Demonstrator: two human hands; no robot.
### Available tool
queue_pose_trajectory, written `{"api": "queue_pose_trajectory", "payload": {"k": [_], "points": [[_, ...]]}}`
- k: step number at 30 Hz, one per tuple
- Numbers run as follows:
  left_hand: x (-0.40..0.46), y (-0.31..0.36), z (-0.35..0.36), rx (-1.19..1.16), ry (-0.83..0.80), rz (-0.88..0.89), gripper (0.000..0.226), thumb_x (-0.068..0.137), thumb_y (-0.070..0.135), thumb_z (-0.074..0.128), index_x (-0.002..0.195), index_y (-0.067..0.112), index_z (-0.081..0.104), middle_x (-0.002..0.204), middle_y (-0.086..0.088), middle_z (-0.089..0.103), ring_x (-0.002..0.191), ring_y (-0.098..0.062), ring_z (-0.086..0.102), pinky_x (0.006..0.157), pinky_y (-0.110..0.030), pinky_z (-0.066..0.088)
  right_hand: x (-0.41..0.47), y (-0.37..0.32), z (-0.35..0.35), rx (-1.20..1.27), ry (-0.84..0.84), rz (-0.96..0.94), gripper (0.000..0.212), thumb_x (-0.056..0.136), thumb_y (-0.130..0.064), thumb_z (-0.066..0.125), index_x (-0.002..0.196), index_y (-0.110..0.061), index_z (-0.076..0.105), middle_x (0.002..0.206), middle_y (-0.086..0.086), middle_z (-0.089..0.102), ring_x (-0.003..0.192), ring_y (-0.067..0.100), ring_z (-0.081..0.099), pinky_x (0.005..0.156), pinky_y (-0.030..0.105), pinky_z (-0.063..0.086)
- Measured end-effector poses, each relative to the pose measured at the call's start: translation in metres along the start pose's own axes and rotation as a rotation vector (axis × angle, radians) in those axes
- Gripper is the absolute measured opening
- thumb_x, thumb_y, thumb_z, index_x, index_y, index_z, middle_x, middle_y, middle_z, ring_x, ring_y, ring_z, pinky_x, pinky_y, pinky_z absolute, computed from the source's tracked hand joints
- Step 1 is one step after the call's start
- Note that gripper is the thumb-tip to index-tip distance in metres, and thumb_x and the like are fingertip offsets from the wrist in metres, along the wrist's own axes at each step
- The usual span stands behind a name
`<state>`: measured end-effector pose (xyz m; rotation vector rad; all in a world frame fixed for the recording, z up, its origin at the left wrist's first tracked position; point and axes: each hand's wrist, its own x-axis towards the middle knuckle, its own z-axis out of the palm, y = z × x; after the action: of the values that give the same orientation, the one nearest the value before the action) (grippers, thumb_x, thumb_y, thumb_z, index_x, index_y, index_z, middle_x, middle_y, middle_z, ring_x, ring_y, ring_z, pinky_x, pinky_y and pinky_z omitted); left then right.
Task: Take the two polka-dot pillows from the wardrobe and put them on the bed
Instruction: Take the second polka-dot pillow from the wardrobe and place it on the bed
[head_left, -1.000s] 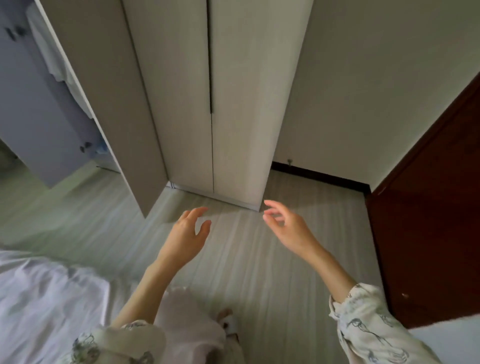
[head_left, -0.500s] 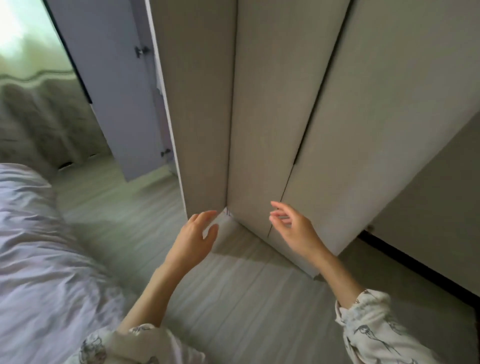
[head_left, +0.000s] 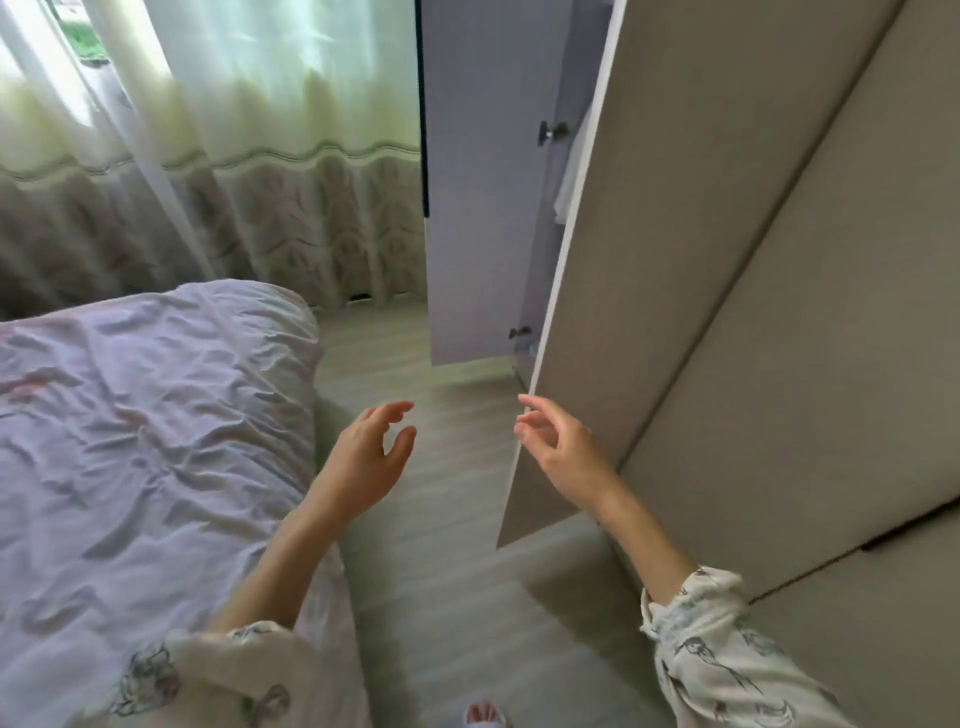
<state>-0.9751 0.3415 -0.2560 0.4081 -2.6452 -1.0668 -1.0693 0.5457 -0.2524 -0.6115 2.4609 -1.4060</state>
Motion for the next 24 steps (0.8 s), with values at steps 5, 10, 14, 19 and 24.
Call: {"api": "queue_pose_trajectory", "payload": {"k": [5, 10, 14, 19, 24], "points": [[0.057, -0.014, -0.015, 0.016, 0.075, -0.081, 0.035, 0.09, 0.015, 0.054, 0.124, 0.006, 0.054, 0.116, -0.016, 0.059, 0.106, -0.026, 0.057, 0.092, -0.039, 0.045, 0.093, -0.018, 0.02, 0.002, -0.117, -0.072, 0.039, 0.093, -0.019, 0.053, 0.131, -0.015, 0.048, 0.112, 0.003, 0.06, 0.094, 0.013, 0.057, 0.077, 0.019, 0.042], [0.114, -0.041, -0.029, 0.012, 0.128, -0.165, 0.035, 0.09, 0.014, 0.054, 0.124, 0.006, 0.053, 0.118, -0.016, 0.059, 0.108, -0.026, 0.057, 0.094, -0.041, 0.045, 0.172, -0.03, 0.047, -0.002, -0.126, -0.121, 0.037, 0.092, -0.021, 0.053, 0.128, -0.015, 0.051, 0.117, 0.001, 0.059, 0.094, 0.006, 0.053, 0.08, 0.018, 0.041], [0.183, -0.065, -0.036, 0.007, 0.152, -0.15, 0.035, 0.091, 0.015, 0.052, 0.125, 0.007, 0.053, 0.119, -0.015, 0.058, 0.107, -0.022, 0.057, 0.094, -0.042, 0.046, 0.245, -0.037, 0.068, 0.022, -0.094, -0.122, 0.034, 0.092, -0.019, 0.053, 0.125, -0.015, 0.053, 0.115, 0.002, 0.061, 0.093, 0.009, 0.055, 0.081, 0.021, 0.042], [0.299, -0.098, -0.042, -0.002, 0.098, -0.078, 0.035, 0.091, 0.017, 0.053, 0.125, 0.009, 0.053, 0.12, -0.012, 0.058, 0.107, -0.02, 0.055, 0.093, -0.035, 0.045, 0.355, -0.041, 0.088, -0.03, -0.017, -0.111, 0.033, 0.091, -0.018, 0.054, 0.124, -0.013, 0.054, 0.114, 0.006, 0.061, 0.089, 0.012, 0.055, 0.074, 0.017, 0.039], [0.426, -0.132, -0.065, 0.043, 0.002, 0.01, 0.035, 0.091, 0.019, 0.053, 0.126, 0.011, 0.053, 0.119, -0.01, 0.059, 0.109, -0.02, 0.055, 0.093, -0.032, 0.044, 0.463, -0.067, 0.087, -0.025, 0.092, -0.023, 0.033, 0.092, -0.019, 0.053, 0.125, -0.013, 0.053, 0.114, 0.006, 0.061, 0.098, 0.018, 0.058, 0.09, 0.034, 0.046]]}}
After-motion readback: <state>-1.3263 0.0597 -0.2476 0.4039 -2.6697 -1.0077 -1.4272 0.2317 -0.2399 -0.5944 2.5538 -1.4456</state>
